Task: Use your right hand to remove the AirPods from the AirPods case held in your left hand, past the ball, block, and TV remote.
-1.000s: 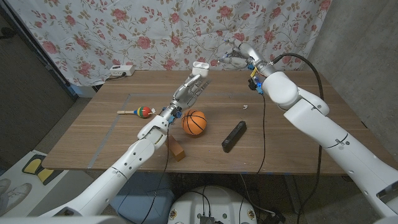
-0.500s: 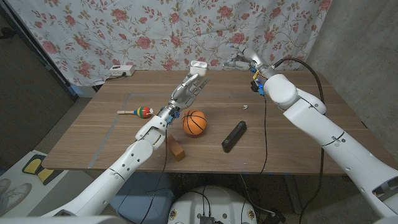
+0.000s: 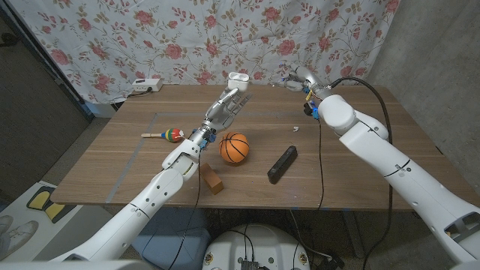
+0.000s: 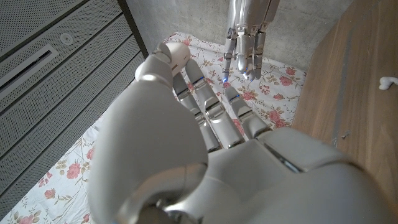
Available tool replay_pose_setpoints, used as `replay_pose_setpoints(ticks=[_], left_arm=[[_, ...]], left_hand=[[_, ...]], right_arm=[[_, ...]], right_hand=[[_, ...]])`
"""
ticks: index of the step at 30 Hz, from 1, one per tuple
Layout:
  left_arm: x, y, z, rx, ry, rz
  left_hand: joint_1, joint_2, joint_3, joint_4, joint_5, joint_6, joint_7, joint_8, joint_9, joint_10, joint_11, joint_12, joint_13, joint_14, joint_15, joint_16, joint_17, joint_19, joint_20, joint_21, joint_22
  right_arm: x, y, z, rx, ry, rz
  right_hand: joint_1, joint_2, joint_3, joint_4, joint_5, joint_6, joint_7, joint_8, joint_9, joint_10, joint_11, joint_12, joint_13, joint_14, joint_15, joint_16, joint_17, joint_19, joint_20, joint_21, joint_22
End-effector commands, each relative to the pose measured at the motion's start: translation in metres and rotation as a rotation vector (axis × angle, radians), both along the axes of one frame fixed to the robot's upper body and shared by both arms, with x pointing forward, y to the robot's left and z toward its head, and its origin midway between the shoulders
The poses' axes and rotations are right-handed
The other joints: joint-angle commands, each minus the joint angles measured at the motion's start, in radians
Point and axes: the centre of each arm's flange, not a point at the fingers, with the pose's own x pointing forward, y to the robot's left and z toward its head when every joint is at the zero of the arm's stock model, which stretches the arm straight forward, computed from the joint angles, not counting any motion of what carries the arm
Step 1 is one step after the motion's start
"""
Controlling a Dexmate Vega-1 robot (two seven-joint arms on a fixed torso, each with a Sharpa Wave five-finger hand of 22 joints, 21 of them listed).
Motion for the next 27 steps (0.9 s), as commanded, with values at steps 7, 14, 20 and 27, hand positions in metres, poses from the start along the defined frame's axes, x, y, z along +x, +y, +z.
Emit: replay_pose_setpoints(ticks=[7,14,20,27], left_arm=[[-0.004,-0.001,0.004,0.005,-0.012,-0.003],[-0.004,-0.002,0.005,0.007,-0.02,-0.008],[-0.006,-0.004,0.006,0.0,-0.017,-0.009],[-0.006,-0.007,0.006,0.008,-0.019,-0.014]], left_hand=[[0.017,0.025,0.01,0.004,0.006,0.007,-0.004,0.007,0.005,0.008,-0.003,0.006,0.265,0.013,-0.005,0.005,0.006,-0.003,0.002,0.01,0.002],[0.017,0.024,0.01,0.004,0.006,0.008,-0.002,0.008,0.005,0.009,-0.003,0.006,0.266,0.013,-0.005,0.004,0.006,-0.004,0.002,0.011,0.002],[0.017,0.025,0.01,0.004,0.006,0.005,-0.002,0.008,0.006,0.008,-0.003,0.006,0.265,0.013,-0.005,0.004,0.006,-0.004,0.002,0.011,0.002],[0.017,0.025,0.011,0.004,0.005,0.006,-0.004,0.008,0.007,0.007,-0.003,0.005,0.264,0.012,-0.005,0.004,0.006,-0.004,0.002,0.011,0.002]], right_arm=[[0.025,-0.021,-0.025,0.002,0.067,-0.08],[0.03,-0.029,-0.037,-0.01,0.098,-0.105],[0.035,-0.037,-0.046,-0.01,0.097,-0.131],[0.044,-0.044,-0.057,-0.019,0.12,-0.157]], right_hand=[[0.002,0.011,-0.008,-0.001,0.002,0.009,-0.002,-0.004,0.006,0.034,-0.026,0.006,0.0,0.0,-0.179,-0.003,0.004,0.01,-0.003,0.003,0.003],[0.003,0.01,-0.01,-0.001,0.002,0.014,-0.003,-0.003,0.006,0.033,-0.026,0.006,-0.003,0.0,-0.179,-0.004,0.004,0.011,-0.004,0.003,0.003],[0.004,0.011,-0.011,-0.001,0.002,0.015,-0.004,-0.005,0.006,0.032,-0.027,0.007,-0.004,0.0,-0.179,-0.005,0.004,0.012,-0.003,0.002,0.003],[0.004,0.011,-0.012,0.0,0.002,0.019,-0.005,-0.005,0.006,0.031,-0.027,0.009,-0.005,0.0,-0.179,-0.006,0.005,0.012,-0.004,0.002,0.003]])
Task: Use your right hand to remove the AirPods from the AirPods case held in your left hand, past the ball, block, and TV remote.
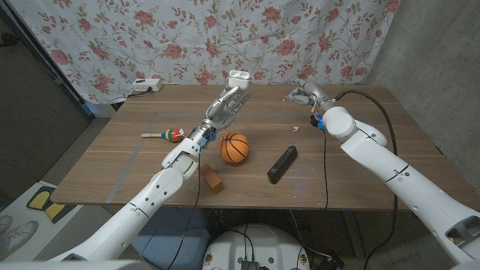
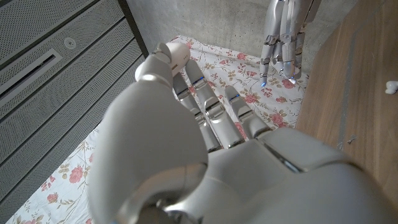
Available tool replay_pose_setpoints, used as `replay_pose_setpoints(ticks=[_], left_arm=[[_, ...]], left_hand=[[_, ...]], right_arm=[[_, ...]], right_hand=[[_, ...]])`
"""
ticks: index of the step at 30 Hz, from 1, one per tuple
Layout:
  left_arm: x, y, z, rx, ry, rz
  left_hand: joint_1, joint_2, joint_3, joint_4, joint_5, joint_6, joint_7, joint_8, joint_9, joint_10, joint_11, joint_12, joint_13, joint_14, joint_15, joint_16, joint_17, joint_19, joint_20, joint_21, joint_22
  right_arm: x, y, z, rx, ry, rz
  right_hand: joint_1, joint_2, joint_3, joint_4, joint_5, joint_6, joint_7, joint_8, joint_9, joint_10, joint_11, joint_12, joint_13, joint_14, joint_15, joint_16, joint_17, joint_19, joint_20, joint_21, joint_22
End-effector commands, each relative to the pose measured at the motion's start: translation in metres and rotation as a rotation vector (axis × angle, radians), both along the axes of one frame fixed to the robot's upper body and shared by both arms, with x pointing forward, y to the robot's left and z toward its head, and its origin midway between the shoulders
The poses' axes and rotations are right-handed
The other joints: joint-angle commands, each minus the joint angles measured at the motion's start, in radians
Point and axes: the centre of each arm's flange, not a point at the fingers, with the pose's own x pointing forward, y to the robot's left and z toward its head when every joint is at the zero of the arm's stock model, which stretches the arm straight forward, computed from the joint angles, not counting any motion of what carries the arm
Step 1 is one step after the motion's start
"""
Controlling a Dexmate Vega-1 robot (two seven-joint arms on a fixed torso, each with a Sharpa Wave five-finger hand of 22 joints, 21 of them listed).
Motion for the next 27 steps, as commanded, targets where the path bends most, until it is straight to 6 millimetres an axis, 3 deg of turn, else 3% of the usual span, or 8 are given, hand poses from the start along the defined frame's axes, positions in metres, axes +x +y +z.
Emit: replay_pose_setpoints(ticks=[1,14,27], left_arm=[[-0.001,-0.004,0.0,0.0,0.0,-0.005],[-0.001,-0.006,-0.001,0.001,-0.003,-0.003],[-0.002,-0.009,-0.001,0.004,-0.003,-0.001]], left_hand=[[0.017,0.025,0.011,0.004,0.009,0.006,-0.003,0.004,0.001,0.008,-0.003,0.004,0.265,0.012,-0.004,0.004,0.001,-0.004,0.002,0.003,0.002],[0.017,0.025,0.011,0.004,0.008,0.007,-0.003,0.004,0.001,0.007,-0.004,0.004,0.265,0.012,-0.004,0.004,0.002,-0.005,0.002,0.003,0.002],[0.017,0.025,0.011,0.004,0.008,0.005,-0.003,0.004,0.002,0.008,-0.003,0.005,0.267,0.011,-0.005,0.003,0.002,-0.006,0.003,0.004,0.002]], right_arm=[[0.014,-0.013,-0.022,-0.024,0.035,-0.044],[0.029,-0.019,-0.049,-0.069,0.088,-0.075],[0.033,-0.025,-0.063,-0.062,0.113,-0.091]], right_hand=[[0.002,0.013,-0.003,0.002,0.002,0.013,0.0,-0.001,0.001,0.03,-0.027,0.008,0.002,0.0,-0.179,-0.003,0.005,0.009,-0.001,0.002,0.003],[0.004,0.013,-0.005,0.002,0.003,0.017,0.002,-0.002,0.002,0.03,-0.027,0.011,0.0,-0.003,-0.179,-0.007,0.004,0.011,0.0,0.002,0.003],[0.004,0.014,-0.007,0.002,0.004,0.019,-0.001,-0.004,0.002,0.028,-0.027,0.015,0.0,-0.005,-0.179,-0.011,0.004,0.012,-0.002,0.001,0.003]])
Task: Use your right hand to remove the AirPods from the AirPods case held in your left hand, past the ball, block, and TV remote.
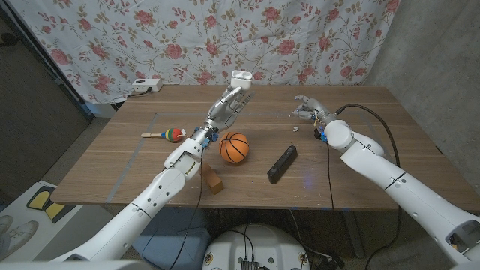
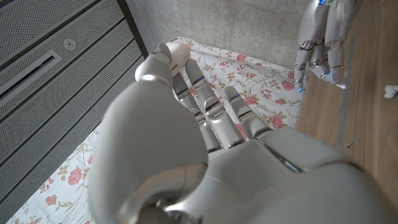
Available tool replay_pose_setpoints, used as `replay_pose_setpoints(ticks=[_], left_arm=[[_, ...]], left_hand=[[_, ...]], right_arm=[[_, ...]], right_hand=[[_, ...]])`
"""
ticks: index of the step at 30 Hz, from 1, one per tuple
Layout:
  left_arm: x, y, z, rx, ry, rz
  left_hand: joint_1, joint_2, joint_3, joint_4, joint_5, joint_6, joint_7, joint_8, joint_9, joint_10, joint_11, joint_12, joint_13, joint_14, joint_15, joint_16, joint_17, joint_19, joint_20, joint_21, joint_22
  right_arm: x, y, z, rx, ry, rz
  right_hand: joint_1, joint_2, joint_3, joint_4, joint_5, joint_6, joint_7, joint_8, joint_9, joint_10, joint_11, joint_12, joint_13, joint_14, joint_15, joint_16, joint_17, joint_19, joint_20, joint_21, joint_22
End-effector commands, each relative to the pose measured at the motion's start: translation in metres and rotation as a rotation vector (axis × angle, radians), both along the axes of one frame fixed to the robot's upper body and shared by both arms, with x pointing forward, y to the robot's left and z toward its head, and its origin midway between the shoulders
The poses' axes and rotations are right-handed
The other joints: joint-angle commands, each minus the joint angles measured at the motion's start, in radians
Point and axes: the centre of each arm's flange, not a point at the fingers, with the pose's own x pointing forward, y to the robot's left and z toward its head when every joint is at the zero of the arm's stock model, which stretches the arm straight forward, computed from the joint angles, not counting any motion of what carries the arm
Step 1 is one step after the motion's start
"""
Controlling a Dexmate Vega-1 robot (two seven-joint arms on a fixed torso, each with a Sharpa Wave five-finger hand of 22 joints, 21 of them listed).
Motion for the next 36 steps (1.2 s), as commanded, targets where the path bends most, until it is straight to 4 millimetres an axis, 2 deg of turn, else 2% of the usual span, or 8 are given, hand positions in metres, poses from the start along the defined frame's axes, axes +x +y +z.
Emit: replay_pose_setpoints(ticks=[1,33,36], left_arm=[[-0.001,-0.003,0.0,0.001,0.002,-0.003],[-0.007,0.005,-0.003,-0.001,0.001,-0.001],[-0.007,0.005,-0.003,0.0,-0.003,-0.005]], left_hand=[[0.017,0.024,0.011,0.004,0.004,0.008,-0.003,0.007,0.004,0.004,0.0,0.008,0.267,0.011,-0.004,0.007,0.003,-0.006,0.002,0.004,0.002],[0.017,0.023,0.011,0.004,0.004,0.011,-0.002,0.008,0.003,0.006,0.0,0.007,0.266,0.013,-0.005,0.008,0.003,-0.007,0.003,0.006,0.002],[0.017,0.024,0.011,0.004,0.004,0.009,-0.004,0.007,0.003,0.005,0.0,0.006,0.265,0.014,-0.004,0.009,0.004,-0.007,0.003,0.006,0.002]], right_arm=[[0.005,-0.006,-0.015,-0.006,0.027,-0.017],[0.01,0.006,-0.034,-0.018,0.057,-0.033],[0.01,0.006,-0.035,-0.019,0.056,-0.045]], right_hand=[[-0.002,0.009,-0.003,-0.002,0.007,0.007,-0.002,0.0,0.002,0.028,-0.027,0.011,0.004,-0.005,-0.179,-0.003,0.004,0.008,0.002,0.001,0.003],[0.004,0.009,-0.008,-0.003,0.008,0.02,-0.005,-0.001,0.003,0.031,-0.027,0.012,-0.015,-0.009,-0.18,-0.012,0.004,0.008,0.007,-0.001,0.003],[0.005,0.01,-0.009,-0.002,0.008,0.021,-0.006,-0.002,0.003,0.03,-0.027,0.013,-0.017,-0.009,-0.18,-0.013,0.004,0.005,0.017,-0.002,0.003]])
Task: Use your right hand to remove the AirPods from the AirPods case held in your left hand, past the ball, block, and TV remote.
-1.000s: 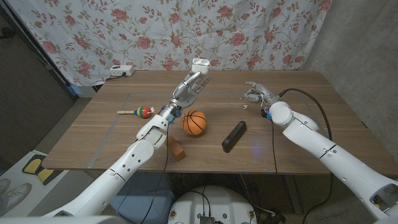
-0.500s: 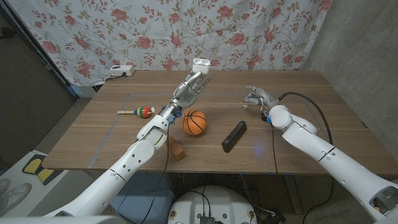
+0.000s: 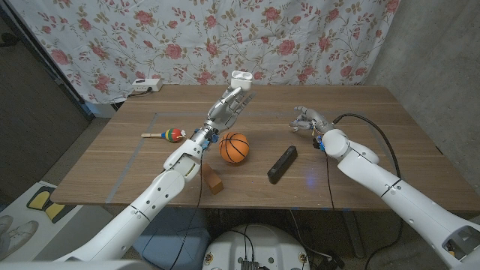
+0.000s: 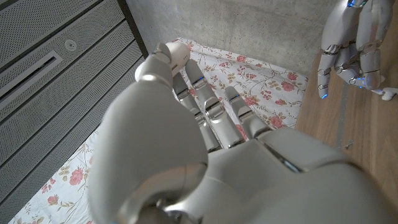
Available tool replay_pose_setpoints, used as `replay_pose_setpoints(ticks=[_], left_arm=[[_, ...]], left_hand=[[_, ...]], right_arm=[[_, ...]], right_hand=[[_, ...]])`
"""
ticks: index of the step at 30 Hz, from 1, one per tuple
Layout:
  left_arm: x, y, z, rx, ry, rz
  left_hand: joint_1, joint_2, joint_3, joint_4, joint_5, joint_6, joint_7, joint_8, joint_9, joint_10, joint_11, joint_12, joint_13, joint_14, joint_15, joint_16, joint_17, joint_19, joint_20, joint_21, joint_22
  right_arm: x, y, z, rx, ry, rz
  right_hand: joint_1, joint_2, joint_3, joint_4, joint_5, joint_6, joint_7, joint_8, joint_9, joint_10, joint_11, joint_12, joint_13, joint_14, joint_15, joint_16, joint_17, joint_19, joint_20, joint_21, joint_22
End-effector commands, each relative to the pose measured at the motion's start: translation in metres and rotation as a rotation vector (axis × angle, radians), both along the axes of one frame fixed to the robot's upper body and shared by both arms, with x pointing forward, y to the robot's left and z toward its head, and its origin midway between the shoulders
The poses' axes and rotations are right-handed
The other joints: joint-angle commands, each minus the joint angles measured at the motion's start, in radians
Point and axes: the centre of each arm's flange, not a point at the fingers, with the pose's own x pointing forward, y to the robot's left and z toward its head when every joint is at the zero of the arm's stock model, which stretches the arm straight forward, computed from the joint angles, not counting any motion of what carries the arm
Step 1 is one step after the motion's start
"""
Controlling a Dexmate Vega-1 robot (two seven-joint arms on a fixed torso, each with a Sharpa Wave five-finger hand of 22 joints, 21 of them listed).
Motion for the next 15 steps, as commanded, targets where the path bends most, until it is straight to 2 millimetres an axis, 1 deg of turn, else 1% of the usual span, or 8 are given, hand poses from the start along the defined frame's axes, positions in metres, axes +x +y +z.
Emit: replay_pose_setpoints(ticks=[1,7,9,12,15], left_arm=[[-0.0009,0.0036,0.0,0.002,-0.006,-0.004],[-0.0011,0.0064,-0.0003,0.001,0.0,-0.002],[-0.0014,0.0075,0.0001,0.003,-0.004,0.001],[-0.0014,0.0087,0.0008,0.006,-0.006,0.0],[-0.0012,0.0094,0.0007,0.004,-0.005,0.001]], left_hand=[[0.018,0.022,0.012,0.004,0.004,0.005,-0.001,0.006,0.005,0.005,0.0,0.003,0.265,0.014,-0.004,0.005,0.003,-0.002,-0.002,0.006,0.002],[0.019,0.022,0.012,0.003,0.004,0.006,0.002,0.007,0.005,0.006,-0.001,0.004,0.266,0.014,-0.004,0.005,0.003,-0.002,-0.002,0.006,0.002],[0.019,0.022,0.012,0.003,0.004,0.005,-0.001,0.007,0.006,0.005,0.0,0.003,0.265,0.015,-0.004,0.005,0.003,-0.002,-0.002,0.006,0.002],[0.019,0.022,0.012,0.003,0.004,0.006,0.001,0.007,0.005,0.006,0.0,0.004,0.266,0.015,-0.004,0.005,0.003,-0.002,-0.003,0.007,0.002],[0.019,0.022,0.012,0.003,0.004,0.006,-0.001,0.007,0.005,0.006,0.0,0.003,0.265,0.014,-0.004,0.005,0.003,-0.002,-0.003,0.007,0.002]], right_arm=[[0.0015,0.0026,-0.0044,-0.006,0.002,-0.026],[0.0034,0.0031,-0.0053,-0.016,0.003,-0.059],[0.0044,0.0031,-0.006,-0.015,0.008,-0.053],[0.0054,0.0037,-0.0063,-0.017,0.008,-0.059],[0.0067,0.0048,-0.0071,-0.013,0.014,-0.063]], right_hand=[[0.005,0.01,-0.004,0.003,0.004,0.006,0.0,-0.002,0.003,0.03,-0.027,0.005,0.0,0.0,-0.182,-0.002,0.005,0.002,0.014,-0.002,0.003],[0.005,0.009,-0.005,0.003,0.004,0.009,0.001,-0.001,0.003,0.03,-0.027,0.004,-0.003,0.001,-0.181,-0.003,0.005,0.003,0.018,-0.002,0.003],[0.004,0.008,-0.006,0.004,0.003,0.01,0.003,-0.001,0.003,0.03,-0.027,0.004,-0.006,0.002,-0.18,-0.003,0.004,0.003,0.021,-0.002,0.003],[-0.001,0.003,-0.011,0.006,0.002,0.01,0.003,-0.002,0.003,0.027,-0.027,0.002,-0.01,-0.002,-0.175,-0.007,0.002,0.0,0.025,-0.003,0.003],[-0.005,0.0,-0.013,0.007,0.002,0.006,0.004,-0.004,0.003,0.01,-0.027,-0.007,-0.017,-0.013,-0.173,-0.017,-0.003,-0.001,0.027,-0.004,0.003]])
